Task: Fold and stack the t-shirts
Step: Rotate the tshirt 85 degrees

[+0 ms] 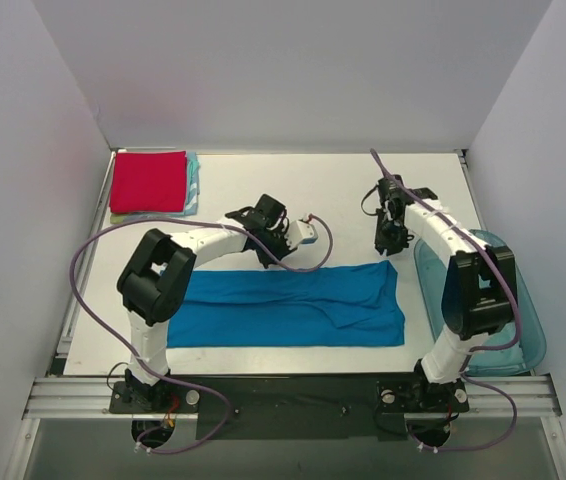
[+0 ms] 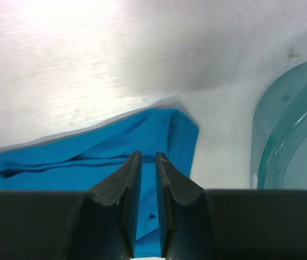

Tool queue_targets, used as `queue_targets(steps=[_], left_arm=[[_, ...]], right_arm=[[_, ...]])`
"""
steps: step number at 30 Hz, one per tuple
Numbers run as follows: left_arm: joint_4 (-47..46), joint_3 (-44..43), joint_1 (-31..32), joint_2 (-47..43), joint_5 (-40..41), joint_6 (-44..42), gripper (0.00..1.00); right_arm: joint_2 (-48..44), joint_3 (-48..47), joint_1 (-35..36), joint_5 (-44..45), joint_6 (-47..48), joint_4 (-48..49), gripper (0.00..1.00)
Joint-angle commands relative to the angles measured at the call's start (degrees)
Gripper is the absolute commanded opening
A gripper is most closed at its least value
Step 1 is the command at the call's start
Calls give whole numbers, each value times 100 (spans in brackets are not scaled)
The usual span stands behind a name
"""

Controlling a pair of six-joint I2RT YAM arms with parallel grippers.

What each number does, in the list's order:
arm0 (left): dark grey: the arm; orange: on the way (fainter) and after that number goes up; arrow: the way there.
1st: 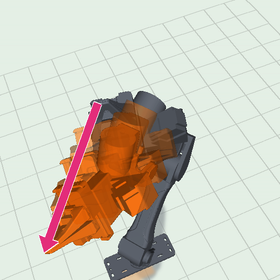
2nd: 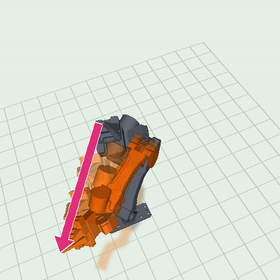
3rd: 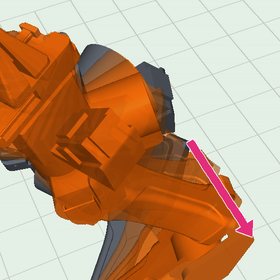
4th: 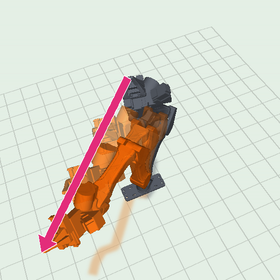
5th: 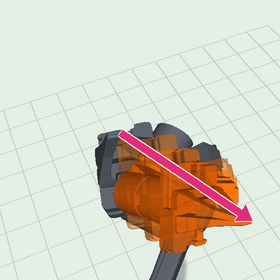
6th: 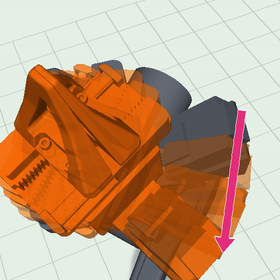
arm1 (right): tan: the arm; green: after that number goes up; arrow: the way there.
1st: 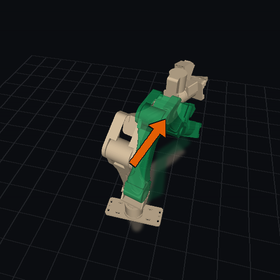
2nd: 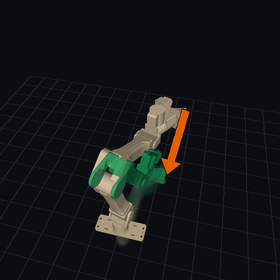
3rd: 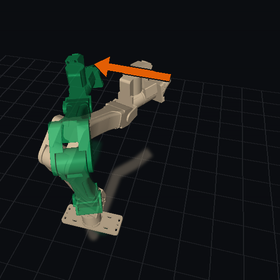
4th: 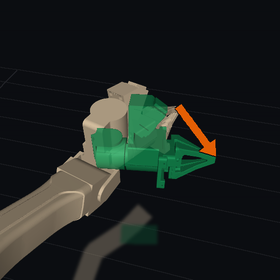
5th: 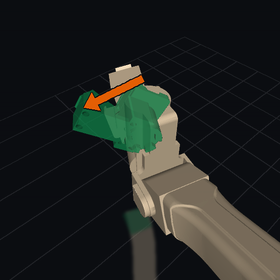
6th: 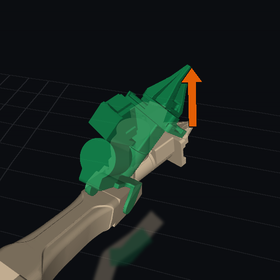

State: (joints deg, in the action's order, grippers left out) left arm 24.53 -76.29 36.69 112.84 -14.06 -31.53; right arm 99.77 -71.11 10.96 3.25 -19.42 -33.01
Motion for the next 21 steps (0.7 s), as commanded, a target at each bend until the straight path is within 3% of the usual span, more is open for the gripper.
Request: queue_targets(steps=[1,2,6,8,9,12,16,21], left_arm=[[166,-623,-56,-42,-70,156,0],[261,-676,-48,-77,-53,156,0],[569,-826,-109,-244,-210,59,0],[815,-800,-153,-341,-647,-19,7],[912,-704,-162,-376,-789,-29,17],[834,-361,-162,-386,-1300,58,36],[44,158,-188,-157,-362,603,49],[-273,202,-302,19,543,911,48]], right_arm=[[-353,-246,222,213,-158,-241,8],[-309,-228,214,125,-176,-188,0],[78,26,109,-271,-281,-4,0],[192,272,-58,-587,-396,215,0],[271,378,-181,-701,-422,269,0],[499,405,-322,-817,-405,357,0],[781,440,-367,-835,-413,313,0],[1009,256,-410,-659,-334,165,0]])
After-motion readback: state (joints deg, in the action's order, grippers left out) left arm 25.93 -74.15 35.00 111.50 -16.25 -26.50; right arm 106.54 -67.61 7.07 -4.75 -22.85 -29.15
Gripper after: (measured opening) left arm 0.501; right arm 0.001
